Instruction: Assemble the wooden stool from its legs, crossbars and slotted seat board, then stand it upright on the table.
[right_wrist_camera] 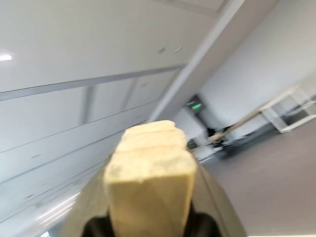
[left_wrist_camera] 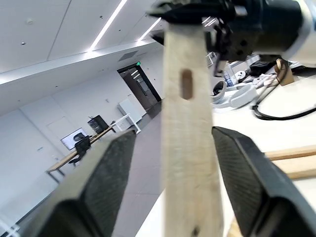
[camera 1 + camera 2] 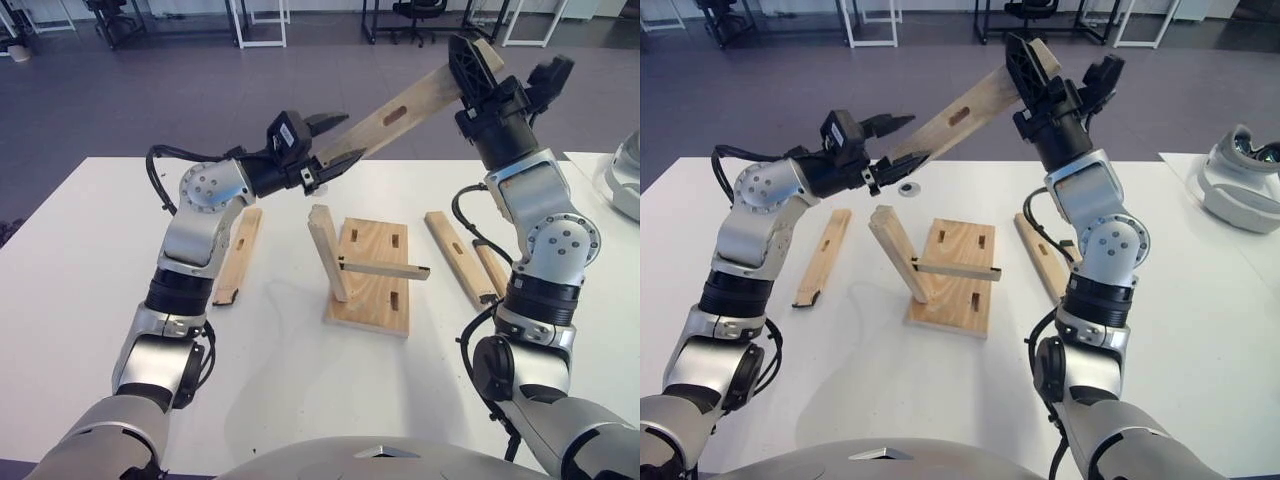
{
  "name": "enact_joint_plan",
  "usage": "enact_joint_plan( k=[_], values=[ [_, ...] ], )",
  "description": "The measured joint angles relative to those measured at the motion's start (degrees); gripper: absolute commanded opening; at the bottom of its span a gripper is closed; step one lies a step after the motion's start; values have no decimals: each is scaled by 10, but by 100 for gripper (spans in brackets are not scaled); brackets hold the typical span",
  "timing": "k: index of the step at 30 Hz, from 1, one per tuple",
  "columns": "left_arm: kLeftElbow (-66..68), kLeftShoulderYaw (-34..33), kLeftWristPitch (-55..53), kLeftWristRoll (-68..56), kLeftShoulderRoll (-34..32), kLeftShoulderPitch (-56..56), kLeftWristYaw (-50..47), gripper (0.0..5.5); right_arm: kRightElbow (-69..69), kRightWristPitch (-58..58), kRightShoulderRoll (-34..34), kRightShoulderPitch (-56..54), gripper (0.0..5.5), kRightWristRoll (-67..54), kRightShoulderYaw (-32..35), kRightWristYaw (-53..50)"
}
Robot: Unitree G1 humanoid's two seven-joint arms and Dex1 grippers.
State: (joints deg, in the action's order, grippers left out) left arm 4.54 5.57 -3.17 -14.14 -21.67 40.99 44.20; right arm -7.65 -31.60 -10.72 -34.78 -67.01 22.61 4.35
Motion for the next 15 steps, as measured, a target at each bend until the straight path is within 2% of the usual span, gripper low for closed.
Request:
enact_joint_plan(
  k=[3,4,7,8,11,15],
  values=[
    [23,-26,1,26,-19,-12,-36,408,-67,10,-14,132,99,20,55,-40],
    [10,-30,-5,36,-26,-34,-48,413,-100,8,-15,169,99,10,68,-54],
    [-56,-11,-62,63,-49,-182,-65,413,-198,-11,0,327,99,-53,101,-109],
    [-96,14,-92,81,-57,-261,-68,413,-239,-20,8,395,99,-90,104,-136],
    [-146,56,-141,108,-70,-339,-70,413,-272,-20,3,449,99,-138,103,-175],
    [-160,73,-185,125,-64,-344,-76,413,-276,-17,-6,464,99,-123,69,-209]
  ],
)
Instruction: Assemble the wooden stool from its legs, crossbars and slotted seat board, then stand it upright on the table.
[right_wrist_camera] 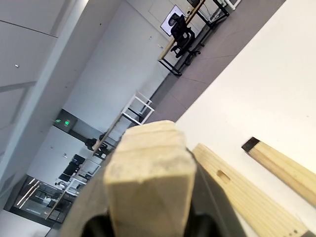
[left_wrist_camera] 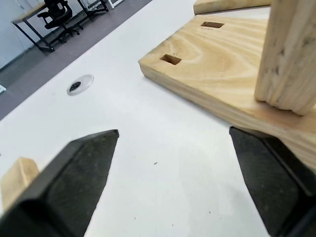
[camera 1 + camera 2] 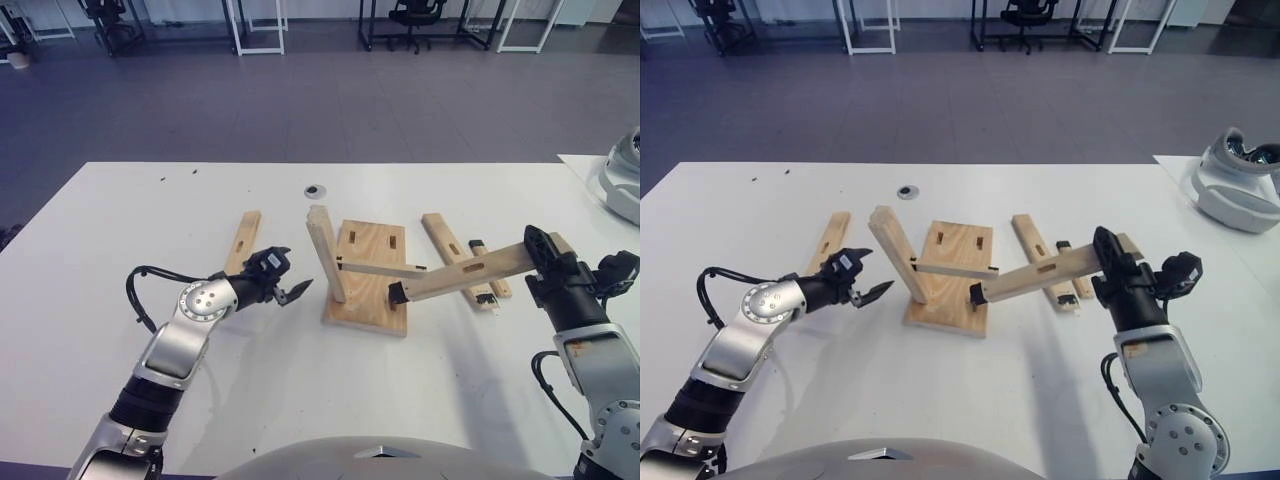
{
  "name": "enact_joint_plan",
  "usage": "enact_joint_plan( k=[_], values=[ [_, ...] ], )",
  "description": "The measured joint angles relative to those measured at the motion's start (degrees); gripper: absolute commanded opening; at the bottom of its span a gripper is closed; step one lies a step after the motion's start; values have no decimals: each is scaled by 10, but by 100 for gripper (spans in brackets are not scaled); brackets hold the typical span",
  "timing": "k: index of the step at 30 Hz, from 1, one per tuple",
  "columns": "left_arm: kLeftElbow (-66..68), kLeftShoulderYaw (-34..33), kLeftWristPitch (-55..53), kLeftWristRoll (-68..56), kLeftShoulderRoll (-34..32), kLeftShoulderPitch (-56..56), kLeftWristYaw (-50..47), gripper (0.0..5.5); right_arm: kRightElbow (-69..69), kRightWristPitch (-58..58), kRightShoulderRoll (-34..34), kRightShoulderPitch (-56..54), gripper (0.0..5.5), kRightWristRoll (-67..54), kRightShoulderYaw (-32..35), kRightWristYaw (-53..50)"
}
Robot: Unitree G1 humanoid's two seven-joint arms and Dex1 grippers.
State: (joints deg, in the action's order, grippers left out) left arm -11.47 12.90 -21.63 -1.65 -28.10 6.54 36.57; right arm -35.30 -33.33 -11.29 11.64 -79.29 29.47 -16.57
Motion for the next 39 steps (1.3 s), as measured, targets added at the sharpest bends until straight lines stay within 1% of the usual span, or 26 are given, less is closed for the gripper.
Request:
enact_joint_plan(
  k=[5,9,11,15,19,22,26,29,32,36,37,38,39],
  values=[
    [-4,16,-19,2,22,13,-11,413,-22,14,-11,11,99,13,-25,-39],
    [-27,27,-41,0,40,22,-11,413,-55,20,-24,4,100,56,-56,-81],
    [-36,39,-55,0,55,30,-12,413,-86,10,-60,-16,100,101,-81,-102],
    [-58,60,-86,-7,80,34,-9,413,-104,-7,-100,-67,100,201,-139,-117],
    [-71,62,-103,-18,86,37,-8,413,-107,-13,-119,-68,100,266,-181,-88],
    [-77,71,-107,-21,89,38,-9,413,-110,12,-122,-42,101,323,-207,-51],
    [-77,77,-110,-23,90,44,-8,413,-108,47,-108,-6,101,362,-217,-4],
    [-77,78,-116,-23,89,49,-8,413,-105,64,-99,1,101,383,-223,14],
    [-77,78,-117,-23,89,49,-9,413,-99,73,-82,5,101,387,-214,34],
    [-78,82,-118,-23,92,50,-9,413,-83,73,-81,-1,101,383,-198,61],
    [-79,82,-118,-23,92,50,-10,413,-83,72,-84,-1,139,387,-199,64],
    [-79,82,-120,-23,91,50,-10,413,-84,71,-88,-1,152,396,-204,67],
    [-85,85,-122,-23,93,51,-10,413,-77,42,-106,5,173,421,-221,73]
  ],
)
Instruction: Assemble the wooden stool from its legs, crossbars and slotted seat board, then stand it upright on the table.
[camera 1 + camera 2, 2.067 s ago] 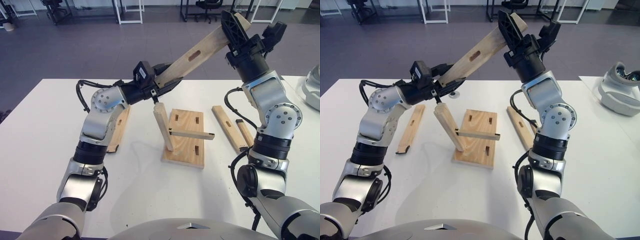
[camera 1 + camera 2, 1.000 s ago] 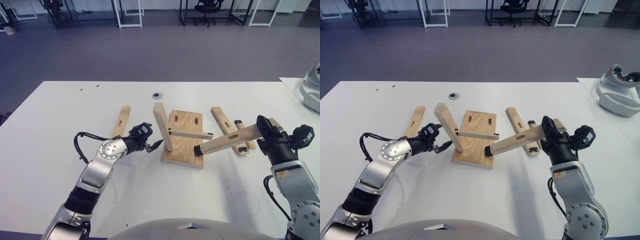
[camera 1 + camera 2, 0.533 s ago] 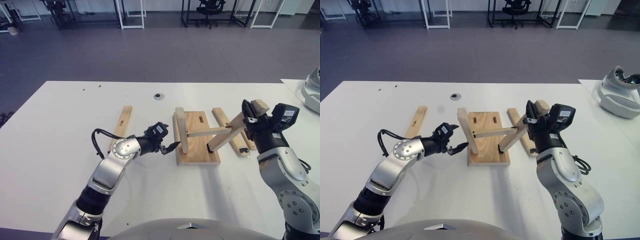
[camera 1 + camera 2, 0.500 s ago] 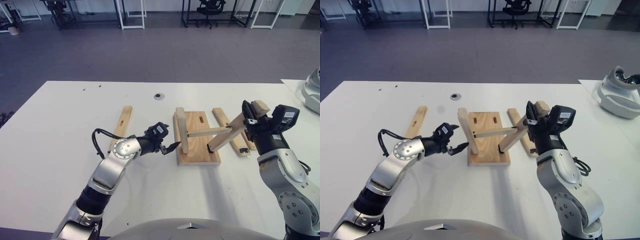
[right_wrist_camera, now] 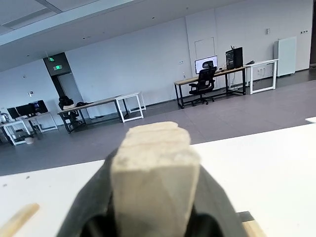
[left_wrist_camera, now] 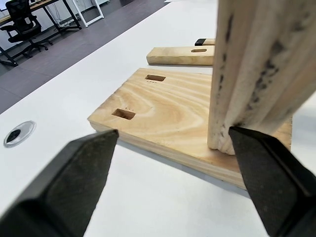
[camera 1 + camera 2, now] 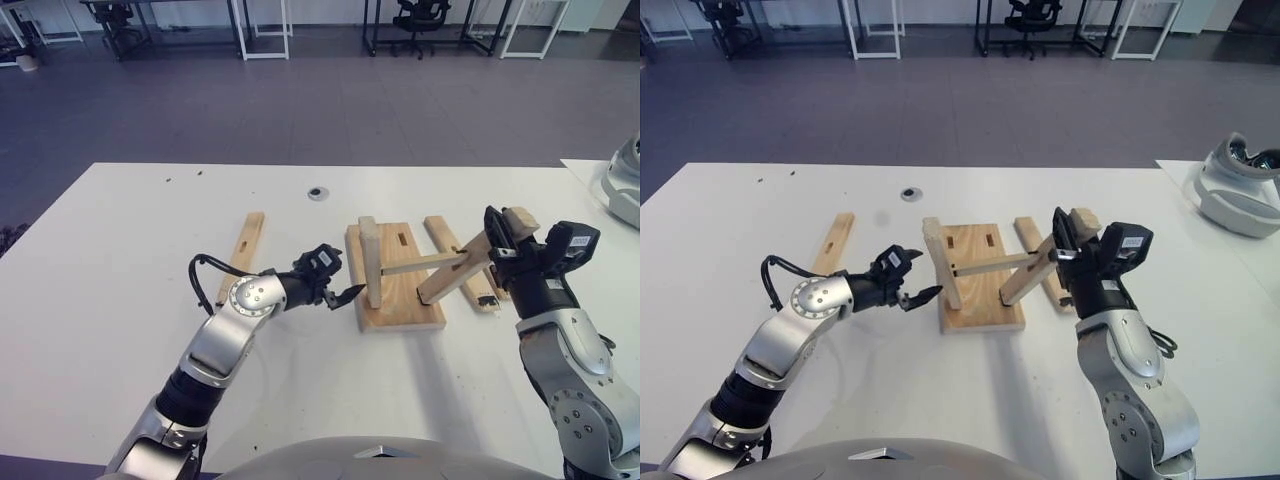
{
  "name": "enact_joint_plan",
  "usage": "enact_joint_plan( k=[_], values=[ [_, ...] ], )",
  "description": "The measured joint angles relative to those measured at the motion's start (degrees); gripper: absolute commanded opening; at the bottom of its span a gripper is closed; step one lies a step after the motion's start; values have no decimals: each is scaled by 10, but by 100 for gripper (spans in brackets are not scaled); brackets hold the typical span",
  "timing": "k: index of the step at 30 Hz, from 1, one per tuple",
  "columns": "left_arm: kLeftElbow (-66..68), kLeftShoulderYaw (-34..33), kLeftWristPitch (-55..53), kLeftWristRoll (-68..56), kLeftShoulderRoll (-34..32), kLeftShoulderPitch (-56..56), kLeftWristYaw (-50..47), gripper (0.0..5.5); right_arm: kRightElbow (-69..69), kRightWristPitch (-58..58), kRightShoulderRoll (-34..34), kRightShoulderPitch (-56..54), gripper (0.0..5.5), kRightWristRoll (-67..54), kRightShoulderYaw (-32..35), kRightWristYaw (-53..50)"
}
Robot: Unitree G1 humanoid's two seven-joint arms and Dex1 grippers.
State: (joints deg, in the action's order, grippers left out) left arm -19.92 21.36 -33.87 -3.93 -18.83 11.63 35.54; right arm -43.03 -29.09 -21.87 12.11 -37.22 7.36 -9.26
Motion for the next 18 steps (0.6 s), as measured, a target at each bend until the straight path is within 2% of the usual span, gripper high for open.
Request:
enact_joint_plan(
  k=[1,9,13,18],
  values=[
    [-7,3,-6,0,2,2,0,413,8,-20,-4,19,190,14,-19,4],
    [-15,18,-32,1,10,8,-21,413,18,-78,-24,-12,321,27,-18,34],
    [-21,20,-54,2,20,14,-40,413,18,-82,-42,-25,327,36,-22,69],
    [-14,3,-105,3,75,25,-103,413,19,-89,-47,-31,327,40,-25,77]
  ],
)
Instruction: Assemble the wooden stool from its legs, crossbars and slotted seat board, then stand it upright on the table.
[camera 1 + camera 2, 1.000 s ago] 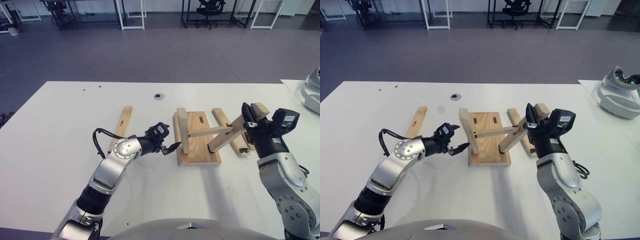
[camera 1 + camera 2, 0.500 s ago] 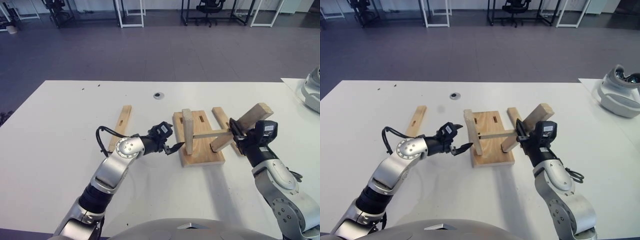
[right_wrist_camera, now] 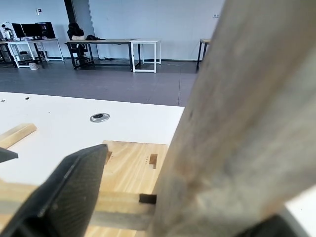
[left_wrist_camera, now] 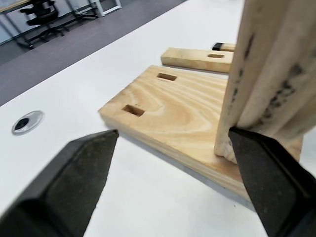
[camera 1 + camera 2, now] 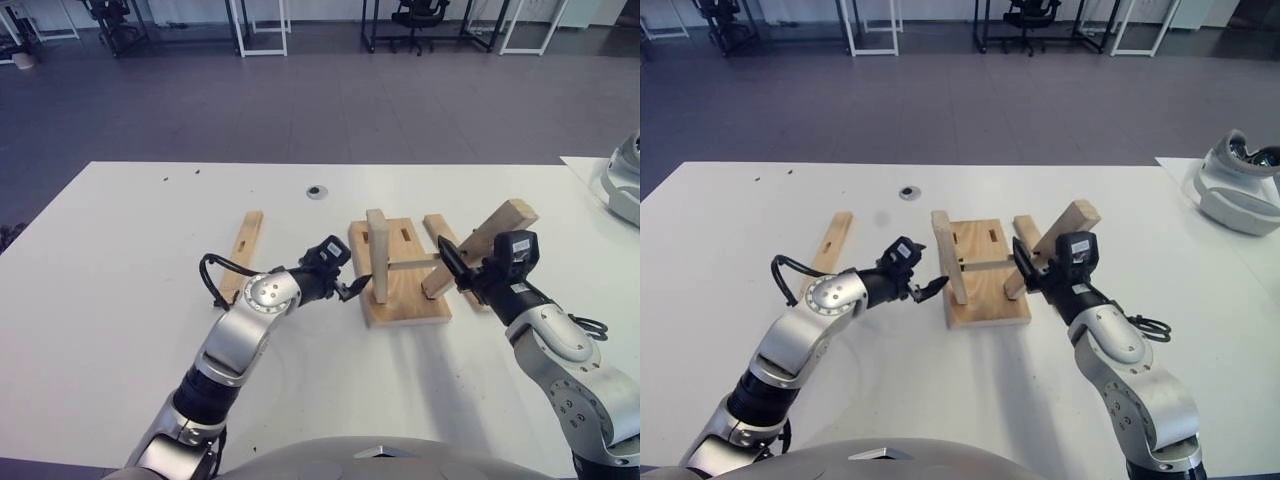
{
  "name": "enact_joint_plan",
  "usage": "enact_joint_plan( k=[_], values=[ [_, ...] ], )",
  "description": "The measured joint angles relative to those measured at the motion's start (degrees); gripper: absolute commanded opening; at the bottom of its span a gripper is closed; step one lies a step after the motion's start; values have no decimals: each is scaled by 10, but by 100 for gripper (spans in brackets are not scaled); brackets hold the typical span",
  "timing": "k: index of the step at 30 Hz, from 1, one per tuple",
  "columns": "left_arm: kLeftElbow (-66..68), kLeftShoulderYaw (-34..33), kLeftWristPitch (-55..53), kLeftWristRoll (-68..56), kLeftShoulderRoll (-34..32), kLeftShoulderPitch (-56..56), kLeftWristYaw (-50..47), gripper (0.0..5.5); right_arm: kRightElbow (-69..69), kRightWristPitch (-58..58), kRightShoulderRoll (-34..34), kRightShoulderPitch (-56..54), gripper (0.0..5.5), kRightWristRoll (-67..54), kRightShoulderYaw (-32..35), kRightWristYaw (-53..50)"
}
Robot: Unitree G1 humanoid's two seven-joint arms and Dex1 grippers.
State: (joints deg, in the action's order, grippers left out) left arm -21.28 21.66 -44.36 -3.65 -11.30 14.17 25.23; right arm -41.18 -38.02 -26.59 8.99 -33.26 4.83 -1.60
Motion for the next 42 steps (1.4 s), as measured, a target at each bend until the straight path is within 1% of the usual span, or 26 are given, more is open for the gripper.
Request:
enact_joint_plan(
  k=[4,9,12,15,18,20,22,24,26,28,29,32,33,35,37,39,42],
  values=[
    [0,-13,-16,0,27,2,-33,413,1,-17,-10,-12,327,1,0,0],
    [0,-19,-16,0,28,10,-41,413,8,-20,-9,-26,327,9,-7,1],
    [-9,-43,-16,-2,27,19,-40,413,19,-19,16,-30,327,-7,-2,10],
    [-32,-78,6,-7,3,38,-31,413,37,-9,51,-31,327,-45,20,34],
    [-49,-117,14,-14,-42,51,-7,413,44,30,57,-41,327,-45,34,61],
    [-42,-166,27,-22,-90,83,10,413,39,73,45,-65,327,-24,51,85],
    [-20,-193,57,-33,-102,134,22,413,27,91,24,-87,327,-20,61,114],
    [16,-218,91,-75,-80,212,35,413,8,102,-1,-136,327,-49,89,147],
    [32,-239,98,-135,-43,267,43,413,12,103,-10,-191,327,-93,116,151],
    [37,-234,98,-189,2,308,58,413,40,94,-28,-279,327,-139,152,144],
    [52,-225,105,-188,3,308,62,413,52,86,-33,-288,327,-145,153,142],
    [131,-177,129,-175,1,274,91,413,110,25,-47,-285,327,-137,136,128],
    [178,-161,161,-162,6,264,104,413,133,-10,-52,-262,327,-125,108,122],
    [240,-149,207,-156,7,266,117,413,137,-23,-60,-256,327,-112,97,117],
    [248,-143,231,-148,8,264,123,413,132,-23,-57,-250,327,-114,96,117],
    [239,-145,232,-155,10,261,123,413,132,-22,-49,-250,327,-119,104,119],
    [232,-181,196,-201,27,266,114,413,138,-19,-16,-272,327,-155,128,106]
  ],
)
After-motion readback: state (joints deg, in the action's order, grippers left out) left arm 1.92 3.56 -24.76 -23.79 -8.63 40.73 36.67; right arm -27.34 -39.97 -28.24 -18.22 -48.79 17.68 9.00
